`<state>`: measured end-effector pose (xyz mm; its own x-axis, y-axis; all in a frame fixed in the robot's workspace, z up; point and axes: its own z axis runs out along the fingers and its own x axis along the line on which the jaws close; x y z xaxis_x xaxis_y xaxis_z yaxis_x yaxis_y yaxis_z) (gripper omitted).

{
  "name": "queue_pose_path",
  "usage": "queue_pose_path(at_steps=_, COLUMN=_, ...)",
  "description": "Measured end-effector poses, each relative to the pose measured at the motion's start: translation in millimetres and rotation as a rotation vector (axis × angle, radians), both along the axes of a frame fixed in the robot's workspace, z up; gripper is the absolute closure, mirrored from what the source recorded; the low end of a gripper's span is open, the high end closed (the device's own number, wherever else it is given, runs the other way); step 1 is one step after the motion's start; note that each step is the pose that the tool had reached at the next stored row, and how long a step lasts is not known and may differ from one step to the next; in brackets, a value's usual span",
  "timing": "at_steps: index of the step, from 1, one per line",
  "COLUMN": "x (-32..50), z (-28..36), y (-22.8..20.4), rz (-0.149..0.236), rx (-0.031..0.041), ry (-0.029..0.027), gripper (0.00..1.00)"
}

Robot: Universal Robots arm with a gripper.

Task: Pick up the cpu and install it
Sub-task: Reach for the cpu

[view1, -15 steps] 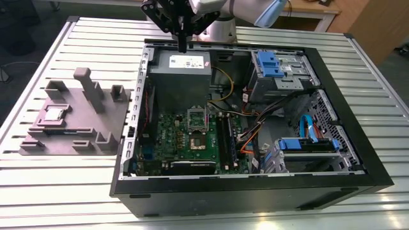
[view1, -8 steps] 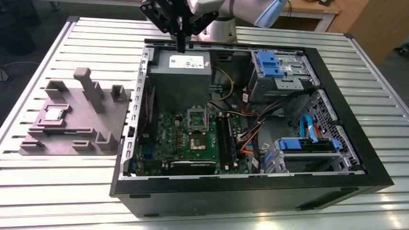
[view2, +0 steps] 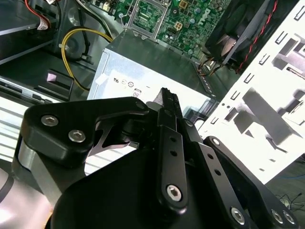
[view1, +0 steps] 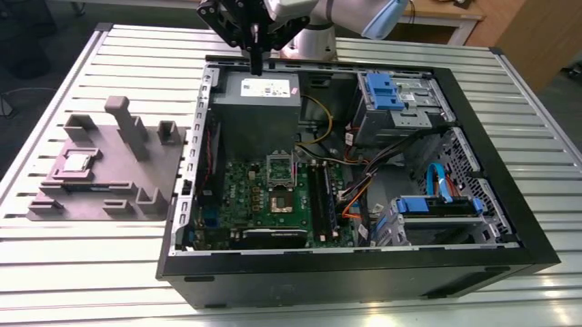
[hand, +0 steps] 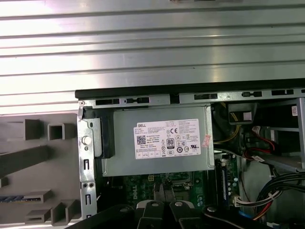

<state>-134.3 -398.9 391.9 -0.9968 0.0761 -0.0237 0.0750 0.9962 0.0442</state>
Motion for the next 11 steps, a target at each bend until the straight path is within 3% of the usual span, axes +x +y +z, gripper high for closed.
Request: queue_pose_path(at_steps=11, x=-1.4, z=-0.6, y=0.0, rz=0.0, rx=0.0001, ry=0.0008, gripper=0.9)
